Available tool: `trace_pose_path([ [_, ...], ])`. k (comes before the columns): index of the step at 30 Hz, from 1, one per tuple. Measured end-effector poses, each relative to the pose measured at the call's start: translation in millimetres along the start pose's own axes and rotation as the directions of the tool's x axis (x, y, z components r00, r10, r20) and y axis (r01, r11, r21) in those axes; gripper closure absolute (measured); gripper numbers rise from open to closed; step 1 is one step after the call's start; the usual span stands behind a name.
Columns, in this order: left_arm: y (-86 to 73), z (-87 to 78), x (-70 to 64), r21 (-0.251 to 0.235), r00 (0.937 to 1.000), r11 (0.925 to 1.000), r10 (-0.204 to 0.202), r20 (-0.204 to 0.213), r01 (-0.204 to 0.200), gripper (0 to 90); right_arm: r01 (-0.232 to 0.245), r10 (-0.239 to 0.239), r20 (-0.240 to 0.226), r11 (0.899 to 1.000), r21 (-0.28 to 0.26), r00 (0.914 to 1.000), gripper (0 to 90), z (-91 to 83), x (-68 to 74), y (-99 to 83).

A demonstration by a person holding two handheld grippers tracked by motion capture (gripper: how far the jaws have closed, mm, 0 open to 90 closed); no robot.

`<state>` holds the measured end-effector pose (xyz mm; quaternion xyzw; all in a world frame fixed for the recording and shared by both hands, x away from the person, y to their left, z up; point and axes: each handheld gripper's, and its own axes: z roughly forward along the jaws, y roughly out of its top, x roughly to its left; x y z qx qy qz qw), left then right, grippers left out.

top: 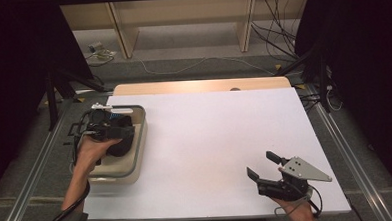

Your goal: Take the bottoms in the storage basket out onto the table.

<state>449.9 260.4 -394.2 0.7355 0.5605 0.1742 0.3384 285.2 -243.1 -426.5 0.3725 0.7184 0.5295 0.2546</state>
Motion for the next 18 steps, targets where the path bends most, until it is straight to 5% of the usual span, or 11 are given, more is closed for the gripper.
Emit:
trace_pose_path([
  [18,-0.8,12.5,16.3,0.083,0.9959,0.993,-0.08,-0.042,0.083,3.2,0.011,-0.011,-0.005,1.0,0.011,0.9999,19.1,0.4,1.4,-2.1],
])
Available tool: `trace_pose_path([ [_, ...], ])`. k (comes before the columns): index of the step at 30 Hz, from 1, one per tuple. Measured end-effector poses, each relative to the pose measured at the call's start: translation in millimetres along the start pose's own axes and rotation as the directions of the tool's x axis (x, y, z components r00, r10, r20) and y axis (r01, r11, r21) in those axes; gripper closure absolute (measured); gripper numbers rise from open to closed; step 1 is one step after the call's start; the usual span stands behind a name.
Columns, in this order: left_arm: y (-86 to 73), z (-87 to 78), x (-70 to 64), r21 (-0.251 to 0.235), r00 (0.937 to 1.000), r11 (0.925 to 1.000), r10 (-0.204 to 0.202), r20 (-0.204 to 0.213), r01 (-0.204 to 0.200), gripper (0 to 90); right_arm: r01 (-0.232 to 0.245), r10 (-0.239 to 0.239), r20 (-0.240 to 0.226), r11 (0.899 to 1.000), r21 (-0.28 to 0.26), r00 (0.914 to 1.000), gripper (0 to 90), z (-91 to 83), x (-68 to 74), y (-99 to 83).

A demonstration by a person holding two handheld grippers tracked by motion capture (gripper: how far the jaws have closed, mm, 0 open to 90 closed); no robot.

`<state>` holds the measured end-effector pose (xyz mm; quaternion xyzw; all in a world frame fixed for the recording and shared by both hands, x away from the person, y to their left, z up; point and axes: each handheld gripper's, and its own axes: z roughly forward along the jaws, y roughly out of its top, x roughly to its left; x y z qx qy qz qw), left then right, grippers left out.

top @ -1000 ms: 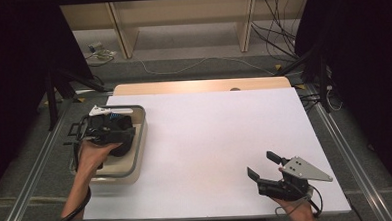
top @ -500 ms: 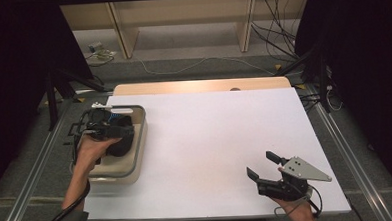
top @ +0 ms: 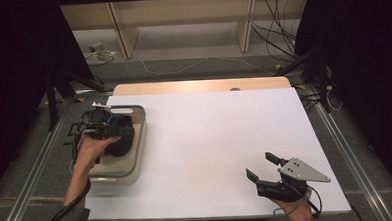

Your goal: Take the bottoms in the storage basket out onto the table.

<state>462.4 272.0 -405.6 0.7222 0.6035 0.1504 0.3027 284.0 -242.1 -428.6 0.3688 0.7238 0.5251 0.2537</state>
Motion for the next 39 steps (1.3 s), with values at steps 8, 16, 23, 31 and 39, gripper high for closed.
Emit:
trace_pose_path([
  [8,-4.3,3.4,11.9,0.022,0.9993,0.999,-0.038,0.005,0.038,2.8,-0.002,0.002,-0.005,1.0,0.0,1.0,19.1,0.2,0.6,-0.3],
  [16,-6.0,8.5,17.0,0.05,0.9986,0.9979,-0.04,-0.035,0.042,2.0,-0.003,0.003,-0.003,1.0,0.001,1.0,19.1,0.0,0.2,-0.6],
  [23,-8.2,15.6,17.1,0.087,0.9978,0.9957,-0.028,-0.061,0.033,0.3,-0.001,0.001,-0.005,1.0,0.0,1.0,19.1,-0.2,0.6,-0.9],
  [31,-13.1,28.1,20.6,0.129,0.9962,0.9911,-0.021,-0.084,0.031,0.0,-0.003,0.003,-0.007,1.0,0.007,1.0,19.1,0.5,0.2,-1.2],
  [39,-16.4,36.3,19.5,0.156,0.997,0.9877,-0.003,-0.077,0.015,0.0,0.002,-0.002,-0.015,1.0,0.008,0.9999,19.0,1.3,0.4,-1.6],
])
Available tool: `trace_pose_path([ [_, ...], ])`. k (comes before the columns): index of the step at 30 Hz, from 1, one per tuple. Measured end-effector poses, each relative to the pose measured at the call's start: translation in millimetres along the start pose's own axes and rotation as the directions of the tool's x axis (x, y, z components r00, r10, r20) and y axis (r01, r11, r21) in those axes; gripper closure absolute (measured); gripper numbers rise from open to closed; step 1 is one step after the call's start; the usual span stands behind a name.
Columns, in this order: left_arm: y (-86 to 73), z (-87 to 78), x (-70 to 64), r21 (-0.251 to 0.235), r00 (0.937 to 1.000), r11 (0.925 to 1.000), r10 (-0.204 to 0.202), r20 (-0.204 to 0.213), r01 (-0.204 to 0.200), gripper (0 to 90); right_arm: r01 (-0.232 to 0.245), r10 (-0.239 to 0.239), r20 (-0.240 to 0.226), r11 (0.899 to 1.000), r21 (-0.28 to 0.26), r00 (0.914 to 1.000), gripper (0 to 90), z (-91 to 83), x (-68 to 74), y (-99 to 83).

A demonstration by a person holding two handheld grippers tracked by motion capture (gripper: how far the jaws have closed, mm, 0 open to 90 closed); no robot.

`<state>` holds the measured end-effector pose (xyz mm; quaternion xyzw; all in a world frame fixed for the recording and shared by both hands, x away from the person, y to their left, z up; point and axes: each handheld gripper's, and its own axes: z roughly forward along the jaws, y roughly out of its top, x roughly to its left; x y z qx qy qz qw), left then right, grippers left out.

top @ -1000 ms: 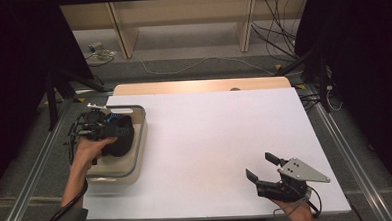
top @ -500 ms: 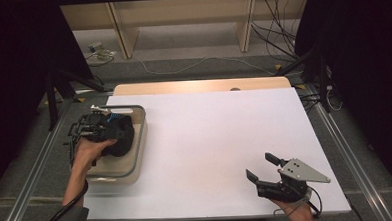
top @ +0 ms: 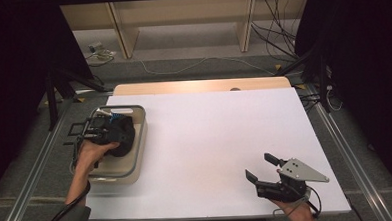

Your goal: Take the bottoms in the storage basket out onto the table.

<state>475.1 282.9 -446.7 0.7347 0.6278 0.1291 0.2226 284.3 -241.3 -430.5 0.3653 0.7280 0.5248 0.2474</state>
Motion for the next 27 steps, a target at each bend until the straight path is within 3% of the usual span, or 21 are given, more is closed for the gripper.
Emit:
trace_pose_path([
  [6,-2.3,6.7,-0.4,0.032,0.9998,0.9993,0.019,-0.01,-0.019,0.0,-0.001,0.001,0.0,1.0,0.005,1.0,19.0,-0.1,-0.4,-0.1],
  [13,-3.4,9.5,3.8,0.046,0.9997,0.9988,0.014,0.023,-0.015,0.0,0.001,-0.001,-0.006,1.0,0.006,1.0,19.0,0.1,-0.2,-0.1],
  [19,-4.7,15.3,-0.9,0.07,0.9977,0.9956,0.064,-0.02,-0.063,0.0,0.002,-0.002,-0.007,1.0,0.008,1.0,19.0,0.5,0.0,-0.1],
  [27,-5.8,17.1,-2.2,0.065,0.9965,0.9959,0.066,-0.051,-0.062,2.8,0.001,-0.001,-0.006,1.0,0.004,1.0,19.0,0.0,-0.1,0.0],
])
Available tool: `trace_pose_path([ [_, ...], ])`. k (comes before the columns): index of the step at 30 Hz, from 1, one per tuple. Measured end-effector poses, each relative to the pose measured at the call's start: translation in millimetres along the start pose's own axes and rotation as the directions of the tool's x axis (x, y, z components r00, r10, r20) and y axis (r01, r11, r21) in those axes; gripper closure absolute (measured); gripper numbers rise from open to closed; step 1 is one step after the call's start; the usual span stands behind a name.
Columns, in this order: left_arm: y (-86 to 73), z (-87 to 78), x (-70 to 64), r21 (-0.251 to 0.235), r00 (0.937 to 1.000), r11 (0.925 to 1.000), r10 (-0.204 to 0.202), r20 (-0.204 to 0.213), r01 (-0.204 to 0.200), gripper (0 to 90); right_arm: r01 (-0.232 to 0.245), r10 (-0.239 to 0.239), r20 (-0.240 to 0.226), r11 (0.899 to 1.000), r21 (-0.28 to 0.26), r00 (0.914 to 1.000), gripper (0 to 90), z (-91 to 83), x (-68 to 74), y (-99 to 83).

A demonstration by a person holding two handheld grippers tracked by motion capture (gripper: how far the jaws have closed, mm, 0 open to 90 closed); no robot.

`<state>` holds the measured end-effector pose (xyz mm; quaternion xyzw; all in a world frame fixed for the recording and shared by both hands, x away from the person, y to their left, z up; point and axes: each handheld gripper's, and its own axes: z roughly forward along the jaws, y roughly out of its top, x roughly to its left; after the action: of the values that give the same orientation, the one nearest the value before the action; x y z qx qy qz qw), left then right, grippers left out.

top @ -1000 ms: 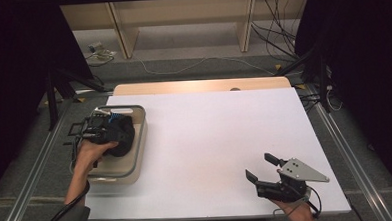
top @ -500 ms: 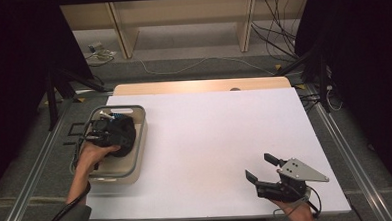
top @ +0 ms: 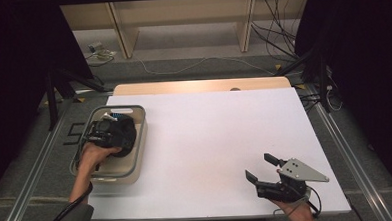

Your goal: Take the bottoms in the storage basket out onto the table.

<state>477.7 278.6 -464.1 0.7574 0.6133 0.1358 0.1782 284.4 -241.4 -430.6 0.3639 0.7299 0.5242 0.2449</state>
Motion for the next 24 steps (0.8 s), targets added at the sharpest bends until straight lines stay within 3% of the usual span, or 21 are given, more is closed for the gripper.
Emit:
trace_pose_path([
  [3,-0.8,-2.1,0.4,-0.011,0.9994,0.9999,0.009,-0.033,-0.009,12.4,0.0,0.0,-0.001,1.0,-0.001,1.0,19.0,0.0,0.0,0.0],
  [11,-2.1,-7.6,5.8,-0.046,0.9993,0.9989,-0.006,-0.036,0.004,36.1,0.0,0.0,0.001,1.0,0.0,1.0,19.0,0.2,0.1,0.2],
  [18,-5.3,-13.9,18.5,-0.089,0.9973,0.9938,-0.064,0.037,0.067,52.1,-0.002,0.002,0.002,1.0,0.001,1.0,19.1,-0.1,-0.5,0.4],
  [24,-8.8,-20.3,29.9,-0.118,0.983,0.9839,-0.116,0.142,0.134,58.6,0.0,0.0,0.004,1.0,0.001,1.0,19.2,0.1,-1.2,0.3],
])
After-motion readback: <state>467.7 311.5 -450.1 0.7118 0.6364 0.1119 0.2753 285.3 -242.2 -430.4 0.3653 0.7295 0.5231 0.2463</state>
